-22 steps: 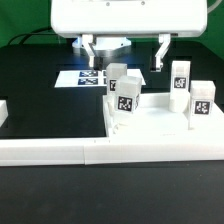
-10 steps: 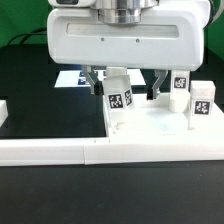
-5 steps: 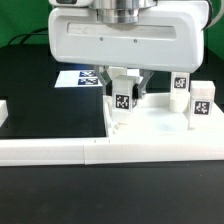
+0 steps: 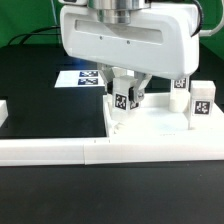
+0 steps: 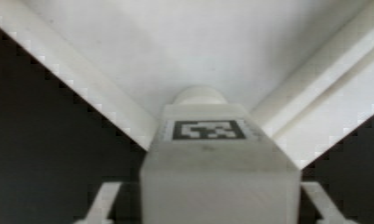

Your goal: Assemble square table

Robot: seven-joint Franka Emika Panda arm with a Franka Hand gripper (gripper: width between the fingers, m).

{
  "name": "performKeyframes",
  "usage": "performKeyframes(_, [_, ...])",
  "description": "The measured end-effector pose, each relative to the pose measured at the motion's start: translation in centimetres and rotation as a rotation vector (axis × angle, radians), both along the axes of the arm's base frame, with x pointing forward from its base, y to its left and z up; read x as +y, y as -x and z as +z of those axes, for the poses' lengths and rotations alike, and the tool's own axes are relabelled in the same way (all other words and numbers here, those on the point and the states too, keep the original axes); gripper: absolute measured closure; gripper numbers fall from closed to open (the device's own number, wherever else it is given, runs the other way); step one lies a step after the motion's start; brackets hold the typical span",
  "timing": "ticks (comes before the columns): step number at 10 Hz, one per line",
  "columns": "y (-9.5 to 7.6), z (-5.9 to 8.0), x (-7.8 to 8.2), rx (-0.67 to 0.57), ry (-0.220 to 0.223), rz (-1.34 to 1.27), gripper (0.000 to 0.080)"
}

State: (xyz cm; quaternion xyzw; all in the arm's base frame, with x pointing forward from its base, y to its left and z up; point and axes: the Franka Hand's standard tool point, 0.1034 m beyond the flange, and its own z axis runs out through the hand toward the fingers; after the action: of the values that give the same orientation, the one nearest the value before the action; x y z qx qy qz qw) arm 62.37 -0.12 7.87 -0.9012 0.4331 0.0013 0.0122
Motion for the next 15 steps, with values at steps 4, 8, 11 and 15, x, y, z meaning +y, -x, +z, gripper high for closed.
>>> performKeyframes(4, [0.1, -0.2, -1.0, -0.009, -0.107, -0.627, 0.0509])
performKeyframes(8, [0.3, -0.3, -1.0, -0.013, -0.127, -0.747, 0.0399])
performKeyframes(11, [0.3, -0.3, 0.2, -0.038, -0.067, -0.386, 0.0170])
performKeyframes(15, [0.4, -0.2, 0.5, -0.048, -0.030, -0.048, 0.0151])
